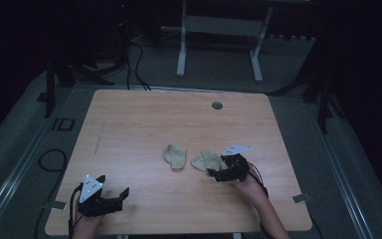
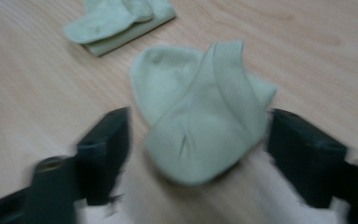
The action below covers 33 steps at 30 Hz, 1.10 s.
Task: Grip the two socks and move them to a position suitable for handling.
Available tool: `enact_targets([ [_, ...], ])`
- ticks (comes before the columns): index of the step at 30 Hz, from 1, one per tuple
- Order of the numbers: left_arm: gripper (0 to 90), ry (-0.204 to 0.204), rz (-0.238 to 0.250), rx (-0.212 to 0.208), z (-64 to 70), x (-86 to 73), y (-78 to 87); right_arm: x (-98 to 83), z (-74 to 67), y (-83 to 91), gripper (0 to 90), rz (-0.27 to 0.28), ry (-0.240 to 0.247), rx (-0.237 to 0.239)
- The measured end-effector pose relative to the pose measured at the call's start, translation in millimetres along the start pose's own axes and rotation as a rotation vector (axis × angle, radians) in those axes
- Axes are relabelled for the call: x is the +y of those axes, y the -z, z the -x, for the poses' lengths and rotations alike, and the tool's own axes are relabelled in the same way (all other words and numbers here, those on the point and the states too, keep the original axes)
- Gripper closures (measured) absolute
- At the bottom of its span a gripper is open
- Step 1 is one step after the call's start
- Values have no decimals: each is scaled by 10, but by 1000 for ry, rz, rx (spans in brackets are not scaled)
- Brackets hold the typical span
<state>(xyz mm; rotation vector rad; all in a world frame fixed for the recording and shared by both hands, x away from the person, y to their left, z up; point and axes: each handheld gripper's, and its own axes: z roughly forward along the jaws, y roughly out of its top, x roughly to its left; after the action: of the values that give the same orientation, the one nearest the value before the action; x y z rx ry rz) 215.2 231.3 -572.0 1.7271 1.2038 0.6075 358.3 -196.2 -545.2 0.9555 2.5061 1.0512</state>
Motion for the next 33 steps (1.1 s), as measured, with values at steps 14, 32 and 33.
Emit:
enact_targets([
  [14, 17, 8, -9, -29, 2, 11, -13, 176, -71, -337, 379, -45, 35, -43],
  [32, 17, 11, 1, -52, 62, 73, -109, 263, -88, -257, 825, -56, 18, -148],
  [33, 17, 6, -6, -52, 58, 63, -107, 274, -103, -220, 825, -47, 17, -137],
])
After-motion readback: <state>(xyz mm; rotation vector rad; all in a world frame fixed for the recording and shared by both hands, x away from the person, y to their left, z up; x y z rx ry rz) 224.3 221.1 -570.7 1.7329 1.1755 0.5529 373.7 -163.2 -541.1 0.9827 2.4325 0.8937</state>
